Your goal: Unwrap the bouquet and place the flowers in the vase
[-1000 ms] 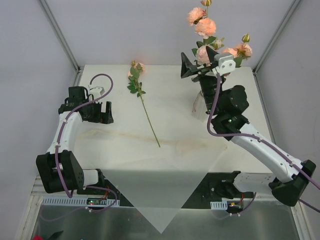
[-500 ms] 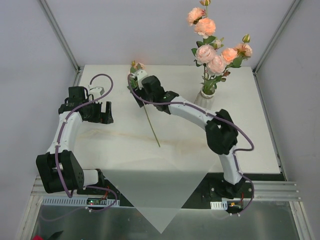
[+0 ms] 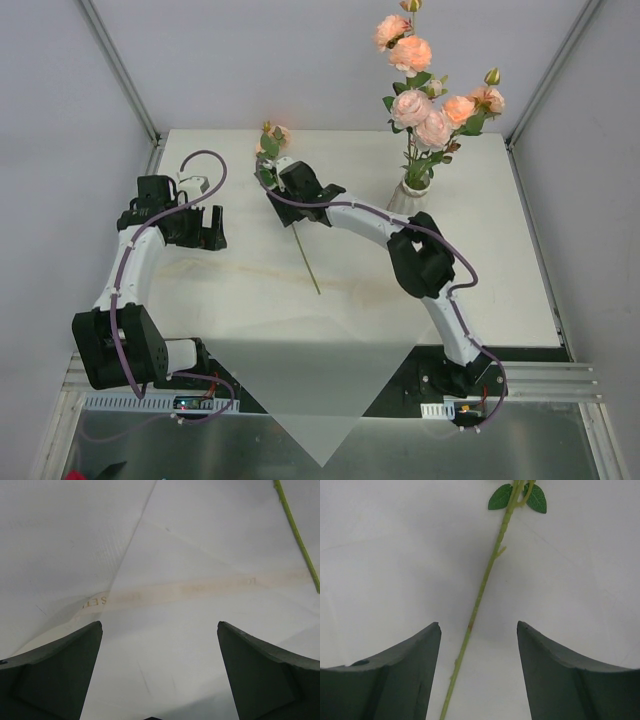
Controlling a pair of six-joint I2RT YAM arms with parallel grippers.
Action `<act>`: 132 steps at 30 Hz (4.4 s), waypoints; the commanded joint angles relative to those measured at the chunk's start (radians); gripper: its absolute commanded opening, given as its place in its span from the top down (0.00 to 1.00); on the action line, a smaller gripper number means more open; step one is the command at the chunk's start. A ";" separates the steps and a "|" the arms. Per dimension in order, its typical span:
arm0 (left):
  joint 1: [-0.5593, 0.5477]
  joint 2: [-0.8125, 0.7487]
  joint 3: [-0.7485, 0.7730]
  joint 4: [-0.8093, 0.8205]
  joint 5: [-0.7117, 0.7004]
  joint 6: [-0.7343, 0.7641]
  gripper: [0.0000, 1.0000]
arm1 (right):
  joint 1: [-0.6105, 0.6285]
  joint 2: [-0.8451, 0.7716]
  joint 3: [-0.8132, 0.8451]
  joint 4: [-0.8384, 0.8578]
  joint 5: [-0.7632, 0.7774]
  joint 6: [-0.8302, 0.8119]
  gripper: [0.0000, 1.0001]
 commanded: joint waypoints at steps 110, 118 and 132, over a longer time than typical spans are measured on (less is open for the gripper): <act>0.006 -0.116 -0.053 -0.025 -0.030 0.122 0.01 | -0.064 0.311 0.533 -0.437 -0.079 0.119 0.66; 0.008 -0.133 -0.065 -0.025 -0.039 0.128 0.01 | -0.066 0.306 0.502 -0.475 -0.073 0.107 0.81; 0.010 -0.155 -0.068 -0.025 -0.043 0.121 0.01 | -0.060 0.188 0.313 -0.459 -0.034 0.096 0.99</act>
